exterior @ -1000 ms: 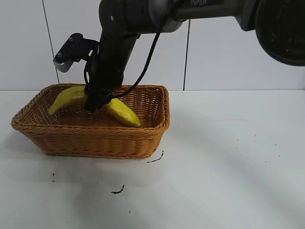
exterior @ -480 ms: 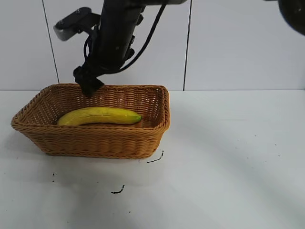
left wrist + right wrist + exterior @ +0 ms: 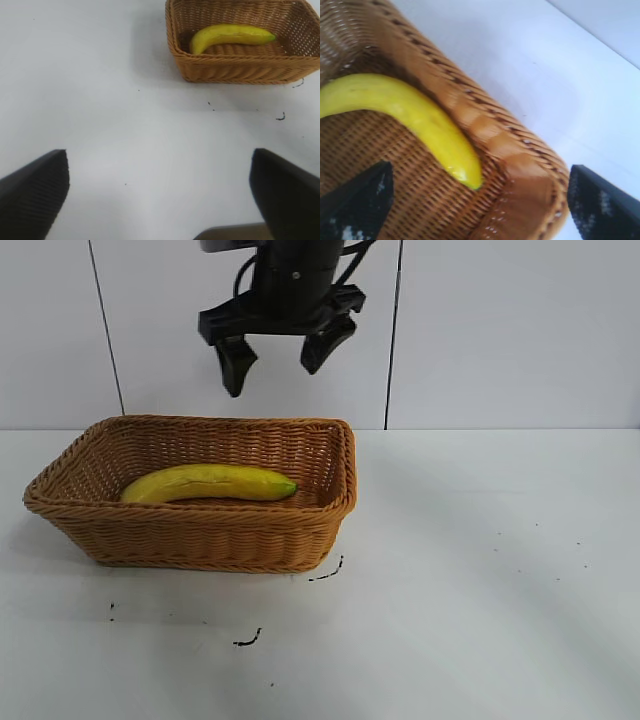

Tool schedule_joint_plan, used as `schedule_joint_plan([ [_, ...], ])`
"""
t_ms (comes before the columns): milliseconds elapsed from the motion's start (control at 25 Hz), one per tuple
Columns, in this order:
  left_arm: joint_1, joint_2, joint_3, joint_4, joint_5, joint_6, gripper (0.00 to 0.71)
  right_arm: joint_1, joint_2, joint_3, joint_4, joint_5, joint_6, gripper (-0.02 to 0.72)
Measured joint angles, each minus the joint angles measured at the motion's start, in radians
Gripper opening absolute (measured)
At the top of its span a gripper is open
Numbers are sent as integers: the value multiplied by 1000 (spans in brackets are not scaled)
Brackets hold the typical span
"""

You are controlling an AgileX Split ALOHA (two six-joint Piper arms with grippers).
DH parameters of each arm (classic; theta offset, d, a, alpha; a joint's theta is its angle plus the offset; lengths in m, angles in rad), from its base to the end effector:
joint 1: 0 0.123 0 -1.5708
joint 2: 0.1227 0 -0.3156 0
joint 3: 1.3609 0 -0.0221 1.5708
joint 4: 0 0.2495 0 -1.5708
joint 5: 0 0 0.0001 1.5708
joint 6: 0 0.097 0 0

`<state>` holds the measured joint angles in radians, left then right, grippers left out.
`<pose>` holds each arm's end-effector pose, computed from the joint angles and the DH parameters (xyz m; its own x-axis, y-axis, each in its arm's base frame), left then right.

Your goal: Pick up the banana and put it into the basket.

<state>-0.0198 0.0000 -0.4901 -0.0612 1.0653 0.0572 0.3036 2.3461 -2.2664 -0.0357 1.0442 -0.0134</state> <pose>-0.0308 -0.0046 0.2709 -0.4660 0.0367 -0.8840 0.0799 0.9968 -0.0007 0.5214 0.1602 0.2602 -0.8119 -0.2872 -0.5082 -0.3094 0.9500 -0.0425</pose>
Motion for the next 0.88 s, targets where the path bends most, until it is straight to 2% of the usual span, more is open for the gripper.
schedule_joint_plan([
  [200,0,0,0,0,0,0,695,-150,0,0,15,32,3,676],
  [360,0,0,0,0,0,0,695,-232,0,0,68,77,3,676],
  [560,0,0,0,0,0,0,695,-270,0,-1,78,158,3,676],
  [880,0,0,0,0,0,0,695,-272,-57,66,56,171,24,676],
])
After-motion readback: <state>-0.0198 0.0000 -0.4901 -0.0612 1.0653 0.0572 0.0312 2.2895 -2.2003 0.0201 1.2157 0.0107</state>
